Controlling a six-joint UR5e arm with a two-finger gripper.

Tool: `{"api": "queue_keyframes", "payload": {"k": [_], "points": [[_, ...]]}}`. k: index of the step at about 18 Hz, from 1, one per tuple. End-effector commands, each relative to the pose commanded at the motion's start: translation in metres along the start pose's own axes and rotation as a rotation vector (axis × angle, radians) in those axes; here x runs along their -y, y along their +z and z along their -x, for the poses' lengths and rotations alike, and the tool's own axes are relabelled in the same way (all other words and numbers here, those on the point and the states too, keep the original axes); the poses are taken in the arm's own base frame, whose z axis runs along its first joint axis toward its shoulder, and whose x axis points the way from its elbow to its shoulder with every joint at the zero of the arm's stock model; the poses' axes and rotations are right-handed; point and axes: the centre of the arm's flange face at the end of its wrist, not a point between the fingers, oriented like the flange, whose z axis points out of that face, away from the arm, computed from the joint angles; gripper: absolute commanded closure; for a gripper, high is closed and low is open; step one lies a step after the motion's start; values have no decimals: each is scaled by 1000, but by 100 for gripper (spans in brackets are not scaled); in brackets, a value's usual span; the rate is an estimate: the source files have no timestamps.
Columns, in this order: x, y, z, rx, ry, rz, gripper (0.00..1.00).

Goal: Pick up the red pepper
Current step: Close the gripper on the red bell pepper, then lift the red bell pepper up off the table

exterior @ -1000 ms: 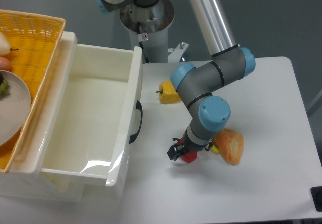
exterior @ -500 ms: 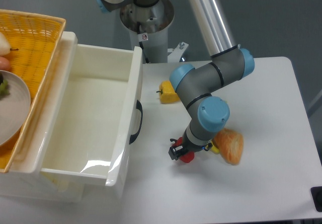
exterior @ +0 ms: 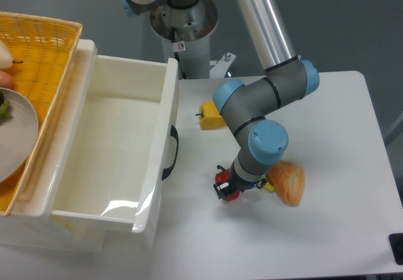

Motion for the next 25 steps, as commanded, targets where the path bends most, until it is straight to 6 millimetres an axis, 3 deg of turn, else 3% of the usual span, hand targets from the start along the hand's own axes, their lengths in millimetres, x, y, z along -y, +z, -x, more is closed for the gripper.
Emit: {"api": "queue_keyframes", "payload": {"k": [3,8,12,16,23,25], "points": [[1,0,0,-2,-2,0,67],[8,-14,-2,4,36,-30,68],[9,-23,5,34,215,-37,68],[6,-47,1,49,338,-71,68],[-6,-105,5,184,762,-105,68],[-11,-112,2,218,854,-87,68]]}}
